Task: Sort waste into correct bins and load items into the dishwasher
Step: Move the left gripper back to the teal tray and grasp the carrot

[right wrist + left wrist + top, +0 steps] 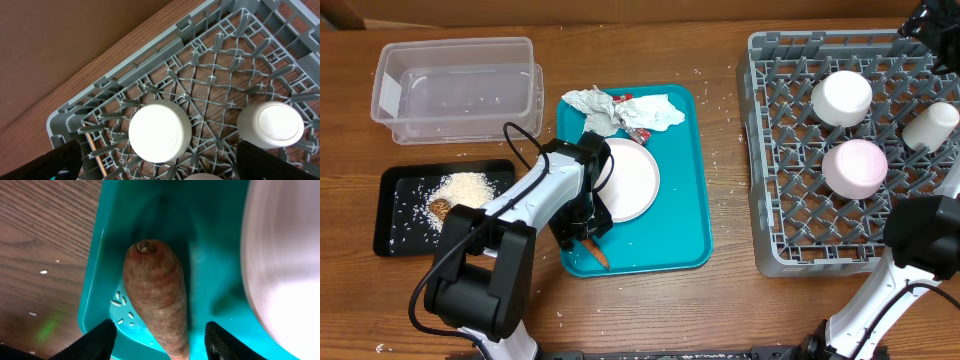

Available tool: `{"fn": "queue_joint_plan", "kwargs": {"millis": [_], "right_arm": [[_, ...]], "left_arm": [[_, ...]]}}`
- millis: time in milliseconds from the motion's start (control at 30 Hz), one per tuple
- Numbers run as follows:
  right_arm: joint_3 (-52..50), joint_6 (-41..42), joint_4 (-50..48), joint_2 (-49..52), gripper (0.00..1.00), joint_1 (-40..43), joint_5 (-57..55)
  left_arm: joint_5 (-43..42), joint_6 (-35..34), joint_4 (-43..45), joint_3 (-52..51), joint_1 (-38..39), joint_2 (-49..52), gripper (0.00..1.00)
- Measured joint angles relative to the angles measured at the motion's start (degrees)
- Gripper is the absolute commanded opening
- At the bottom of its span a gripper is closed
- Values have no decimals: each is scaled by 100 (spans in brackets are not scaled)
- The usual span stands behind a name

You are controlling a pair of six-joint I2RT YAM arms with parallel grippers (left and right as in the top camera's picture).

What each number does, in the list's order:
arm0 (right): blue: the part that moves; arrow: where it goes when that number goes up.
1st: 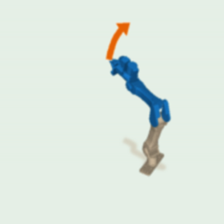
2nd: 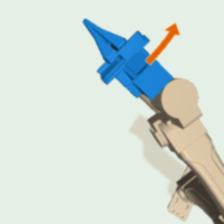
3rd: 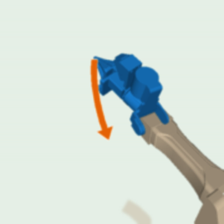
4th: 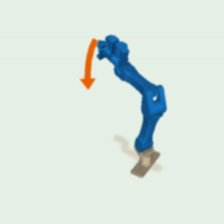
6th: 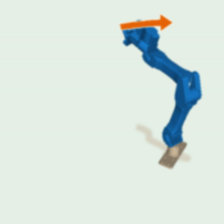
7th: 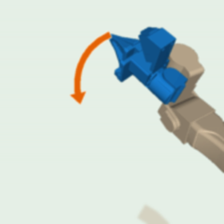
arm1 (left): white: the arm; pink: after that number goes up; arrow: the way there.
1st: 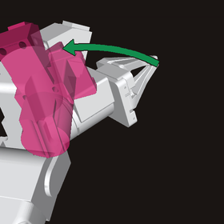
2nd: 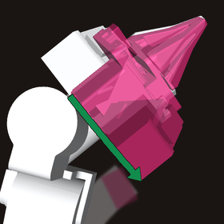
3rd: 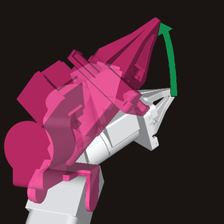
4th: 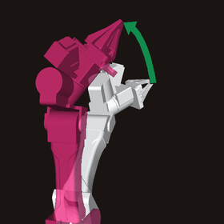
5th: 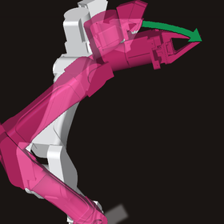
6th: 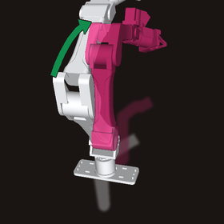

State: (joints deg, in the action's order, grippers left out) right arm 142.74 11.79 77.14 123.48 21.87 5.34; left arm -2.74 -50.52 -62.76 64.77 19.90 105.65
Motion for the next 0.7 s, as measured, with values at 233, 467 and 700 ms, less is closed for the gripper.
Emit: {"fn": "queue_joint_plan", "kwargs": {"millis": [233,467,700], "right_arm": [[0,0,0,0,100,0,0],[0,-2,0,0,100,0,0],[0,0,0,0,100,0,-2]], "left_arm": [[-11,-81,46,-13,0,2,69],[-229,-282,199,-256,0,0,72],[-306,-431,273,-280,0,-11,49]]}}
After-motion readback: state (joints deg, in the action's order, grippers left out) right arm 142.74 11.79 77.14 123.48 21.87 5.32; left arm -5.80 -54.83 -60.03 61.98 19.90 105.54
